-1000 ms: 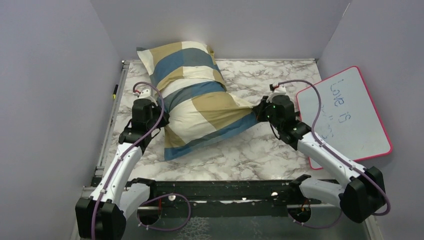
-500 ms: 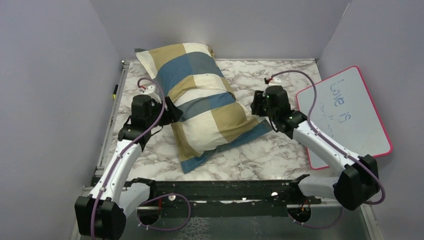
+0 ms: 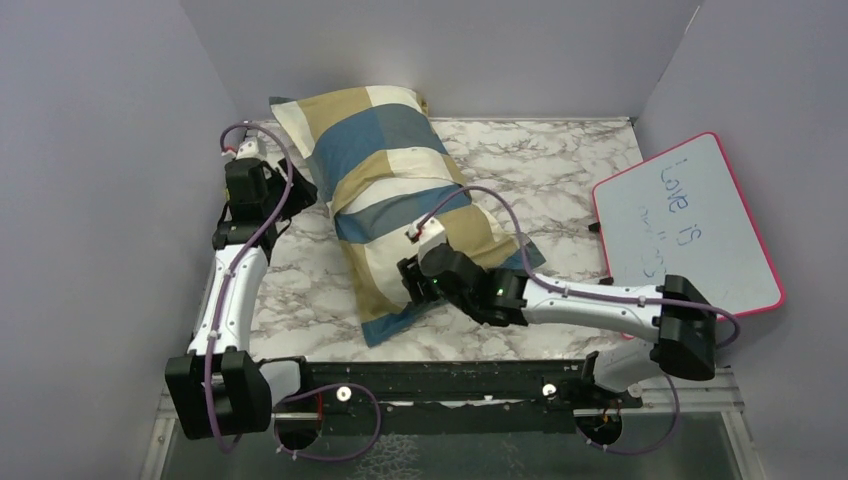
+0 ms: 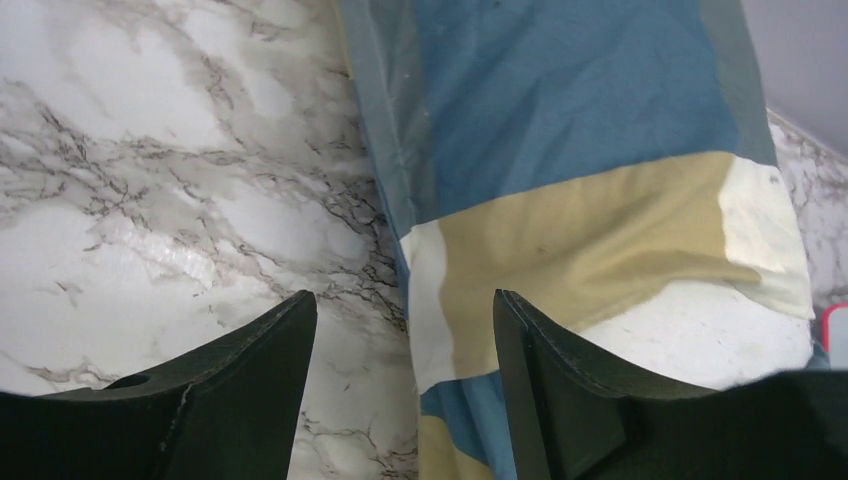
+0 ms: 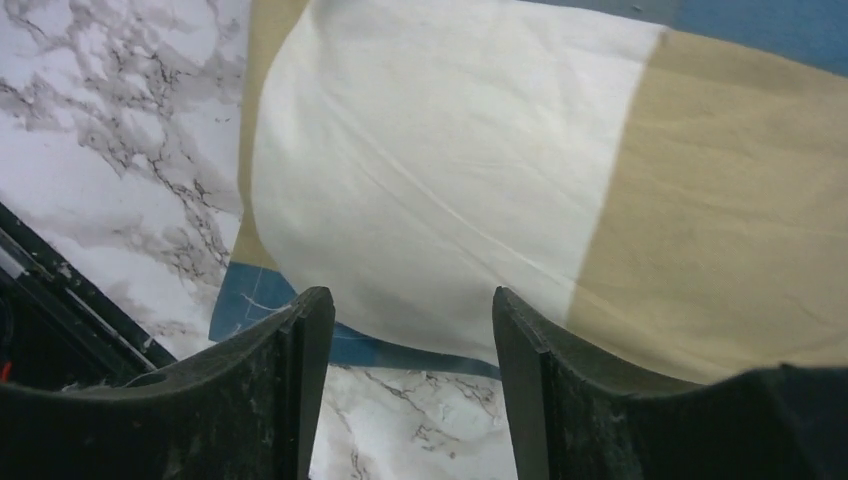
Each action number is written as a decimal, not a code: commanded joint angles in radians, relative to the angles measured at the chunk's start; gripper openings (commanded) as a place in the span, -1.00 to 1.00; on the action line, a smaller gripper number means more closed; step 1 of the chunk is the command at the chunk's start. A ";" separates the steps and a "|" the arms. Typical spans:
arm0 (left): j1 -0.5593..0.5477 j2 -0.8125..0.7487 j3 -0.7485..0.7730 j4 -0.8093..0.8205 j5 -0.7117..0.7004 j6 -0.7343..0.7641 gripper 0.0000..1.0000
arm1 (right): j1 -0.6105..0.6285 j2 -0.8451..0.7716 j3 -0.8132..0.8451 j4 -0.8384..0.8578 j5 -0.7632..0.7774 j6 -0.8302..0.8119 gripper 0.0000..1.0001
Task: Put the pillow into the pillowcase
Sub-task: Smooth out the pillow in the pillowcase.
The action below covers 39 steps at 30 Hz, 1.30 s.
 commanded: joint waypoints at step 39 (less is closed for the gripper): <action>-0.567 0.394 0.271 0.498 -0.117 0.506 0.16 | -0.549 -0.062 0.068 0.168 -0.242 0.316 0.12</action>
